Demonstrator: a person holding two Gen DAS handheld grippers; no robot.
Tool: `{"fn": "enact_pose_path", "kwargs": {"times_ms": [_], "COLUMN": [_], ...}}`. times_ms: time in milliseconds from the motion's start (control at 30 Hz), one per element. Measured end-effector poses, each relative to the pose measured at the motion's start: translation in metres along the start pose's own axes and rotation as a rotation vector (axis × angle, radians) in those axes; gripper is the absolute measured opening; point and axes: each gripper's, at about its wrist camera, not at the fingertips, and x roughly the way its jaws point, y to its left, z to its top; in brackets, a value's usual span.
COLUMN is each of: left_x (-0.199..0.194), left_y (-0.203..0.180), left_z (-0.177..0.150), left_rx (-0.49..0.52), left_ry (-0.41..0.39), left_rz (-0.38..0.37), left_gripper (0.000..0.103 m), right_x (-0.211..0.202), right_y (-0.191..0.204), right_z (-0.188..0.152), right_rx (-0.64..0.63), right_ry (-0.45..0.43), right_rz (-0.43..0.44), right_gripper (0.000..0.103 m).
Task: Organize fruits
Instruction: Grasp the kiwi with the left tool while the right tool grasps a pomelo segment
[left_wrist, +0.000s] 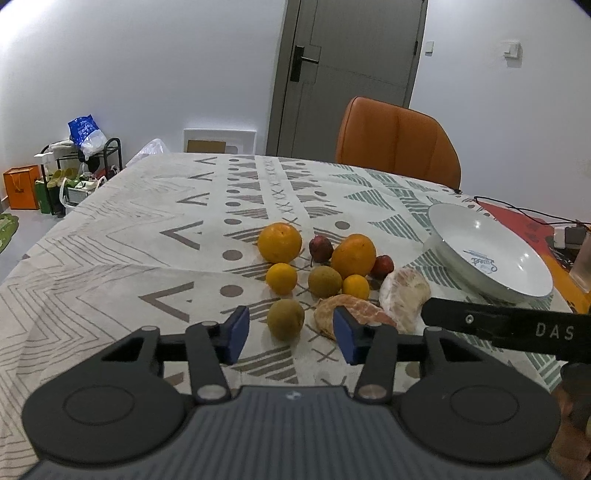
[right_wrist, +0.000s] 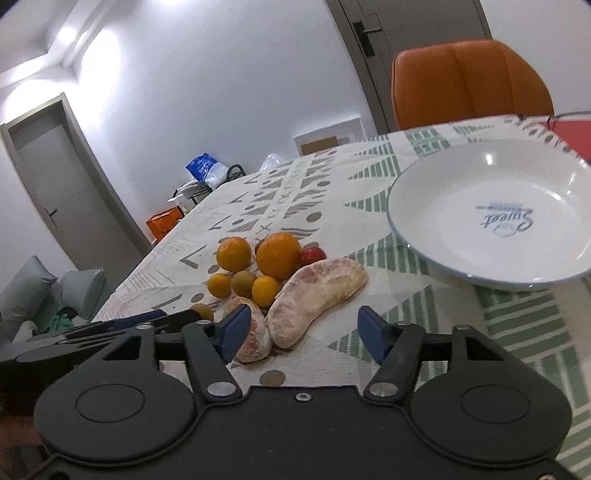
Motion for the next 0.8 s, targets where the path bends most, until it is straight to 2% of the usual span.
{"fn": "enact_pose_path", "kwargs": {"times_ms": [167,367,633,800], "left_x": [0.009,0.013,0.006,-0.001], "left_y": [0.001,0.003,0.01,0.013], "left_z": [-0.001,-0.001,0.003,0.006], "left_rx": [-0.012,-0.022,-0.044,-0.05], "left_ry": [0.021,0.017,-0.012,-0.025], "left_rz": [-0.004,0.003,0.014,0.02], "left_gripper": [0.032,0.023,0.023,0.023], "right_x": [0.01,0.022,0.034,0.04], "right_y": [0.001,0.004,0.01,0.015], "right_z": [0.001,0.005,0.011,0.013], "right_rx": [0.004,0.002,-0.014,-0.053], "right_ry": [0.01,0.017,0.019,0.014], "right_rz": [-0.017,-0.031,-0.051,-0.074], "right_gripper": [0.061,0.061,0.061,0.055]}}
